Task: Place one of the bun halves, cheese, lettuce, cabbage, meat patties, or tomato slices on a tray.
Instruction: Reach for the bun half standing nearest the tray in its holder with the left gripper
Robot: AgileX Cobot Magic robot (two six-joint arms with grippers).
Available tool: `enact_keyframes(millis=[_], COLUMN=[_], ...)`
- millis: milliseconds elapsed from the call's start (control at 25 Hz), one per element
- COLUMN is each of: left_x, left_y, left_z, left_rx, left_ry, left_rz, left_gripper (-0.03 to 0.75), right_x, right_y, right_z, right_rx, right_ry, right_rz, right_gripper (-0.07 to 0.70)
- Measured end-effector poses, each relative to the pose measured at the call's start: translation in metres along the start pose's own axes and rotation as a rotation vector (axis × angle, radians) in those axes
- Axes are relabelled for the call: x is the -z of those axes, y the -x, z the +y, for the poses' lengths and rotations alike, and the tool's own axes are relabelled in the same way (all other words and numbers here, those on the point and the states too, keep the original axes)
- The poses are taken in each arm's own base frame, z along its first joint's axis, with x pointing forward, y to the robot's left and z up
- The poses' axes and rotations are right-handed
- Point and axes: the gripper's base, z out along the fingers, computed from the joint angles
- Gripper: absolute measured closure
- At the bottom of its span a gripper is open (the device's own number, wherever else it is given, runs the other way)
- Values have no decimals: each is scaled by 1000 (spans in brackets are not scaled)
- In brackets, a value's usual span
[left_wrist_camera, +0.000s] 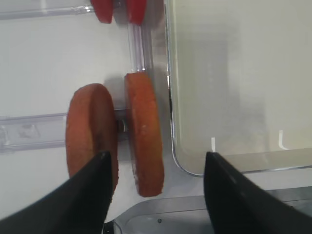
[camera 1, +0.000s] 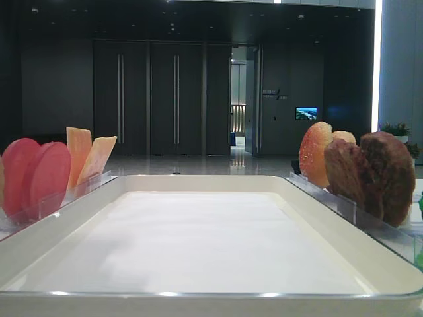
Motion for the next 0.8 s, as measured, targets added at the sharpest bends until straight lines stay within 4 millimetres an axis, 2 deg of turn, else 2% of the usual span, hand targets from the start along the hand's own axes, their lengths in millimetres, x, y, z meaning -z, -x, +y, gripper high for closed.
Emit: enact_keyframes(millis=[200,800], left_x=[-13,-14], left_y=[-1,-2], left_z=[-8,-6], left_rx=[-6,8], left_ry=[14,38], left_rz=[44,58], left_gripper=[261,261], right_x=[0,0], right_y=[0,0], right_z=[0,0], right_rx=[0,0], right_ry=[0,0], right_rz=[0,0], right_gripper=[160,160])
